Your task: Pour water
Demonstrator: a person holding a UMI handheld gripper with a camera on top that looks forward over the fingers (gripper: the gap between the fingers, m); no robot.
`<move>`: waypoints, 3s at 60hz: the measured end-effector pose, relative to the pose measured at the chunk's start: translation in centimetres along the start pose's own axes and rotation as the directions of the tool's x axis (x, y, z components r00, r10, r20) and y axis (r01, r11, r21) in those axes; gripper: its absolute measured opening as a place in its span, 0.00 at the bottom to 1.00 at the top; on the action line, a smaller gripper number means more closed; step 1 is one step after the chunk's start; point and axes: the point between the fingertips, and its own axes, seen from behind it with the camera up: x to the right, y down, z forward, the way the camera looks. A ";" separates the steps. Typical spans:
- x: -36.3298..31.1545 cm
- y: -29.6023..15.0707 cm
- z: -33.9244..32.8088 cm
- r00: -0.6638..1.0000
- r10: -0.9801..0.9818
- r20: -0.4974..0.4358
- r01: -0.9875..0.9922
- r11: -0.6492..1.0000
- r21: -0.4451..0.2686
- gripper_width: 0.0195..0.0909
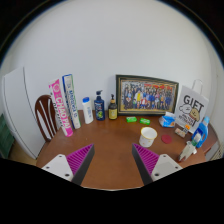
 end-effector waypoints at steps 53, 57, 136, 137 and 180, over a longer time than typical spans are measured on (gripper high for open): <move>37.6 13.2 3.3 0.966 0.085 -0.242 -0.065 0.994 0.089 0.90; 39.7 13.6 5.1 0.967 0.092 -0.239 -0.071 0.993 0.093 0.91; 41.2 -4.8 16.6 0.510 -0.708 -0.488 0.767 0.631 -0.115 0.32; 40.8 -5.3 17.0 0.475 -0.732 -0.488 0.790 0.599 -0.132 0.32; 34.3 -8.9 23.2 -0.449 -0.868 -0.214 0.801 -0.284 -0.526 0.32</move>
